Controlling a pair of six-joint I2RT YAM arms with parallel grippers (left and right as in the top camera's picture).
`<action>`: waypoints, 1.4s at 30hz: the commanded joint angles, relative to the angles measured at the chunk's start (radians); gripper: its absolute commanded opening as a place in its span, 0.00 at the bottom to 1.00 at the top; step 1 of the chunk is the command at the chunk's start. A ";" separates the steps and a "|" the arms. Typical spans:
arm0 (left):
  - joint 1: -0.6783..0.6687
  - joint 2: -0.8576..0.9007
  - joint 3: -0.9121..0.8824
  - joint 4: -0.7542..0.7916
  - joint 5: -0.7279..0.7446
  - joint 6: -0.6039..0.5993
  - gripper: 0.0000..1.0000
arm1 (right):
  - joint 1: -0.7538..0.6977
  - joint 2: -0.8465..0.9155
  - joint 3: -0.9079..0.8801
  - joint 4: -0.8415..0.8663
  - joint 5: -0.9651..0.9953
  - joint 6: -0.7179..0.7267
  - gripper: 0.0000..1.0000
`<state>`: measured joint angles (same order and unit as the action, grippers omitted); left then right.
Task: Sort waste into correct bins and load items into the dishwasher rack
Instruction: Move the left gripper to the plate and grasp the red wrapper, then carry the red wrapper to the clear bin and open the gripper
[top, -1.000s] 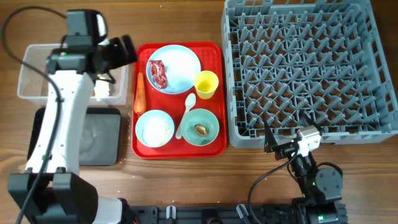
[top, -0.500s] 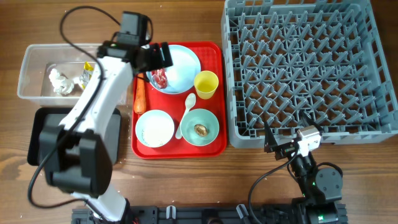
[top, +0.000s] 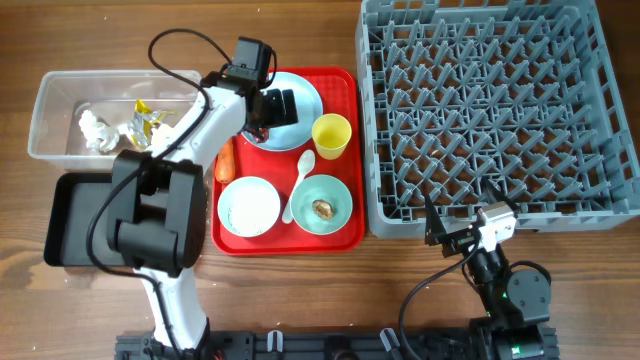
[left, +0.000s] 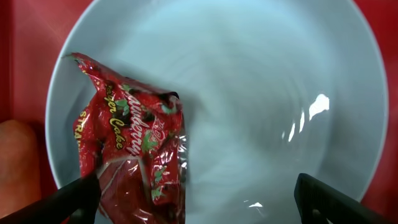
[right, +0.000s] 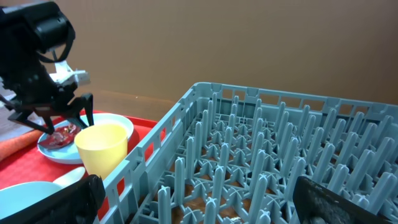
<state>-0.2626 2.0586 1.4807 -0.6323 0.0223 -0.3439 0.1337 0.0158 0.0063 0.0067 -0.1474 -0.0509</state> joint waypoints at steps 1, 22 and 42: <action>-0.006 0.029 0.011 0.005 -0.016 -0.013 0.99 | -0.005 -0.005 -0.001 0.003 0.014 -0.009 1.00; -0.023 0.060 0.011 0.005 -0.017 -0.001 0.08 | -0.005 -0.005 -0.001 0.003 0.014 -0.009 1.00; 0.094 -0.387 0.013 -0.097 -0.146 0.052 0.04 | -0.005 -0.005 -0.001 0.003 0.014 -0.009 1.00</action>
<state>-0.2321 1.7763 1.4807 -0.7040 -0.0219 -0.3199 0.1337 0.0154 0.0063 0.0067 -0.1474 -0.0509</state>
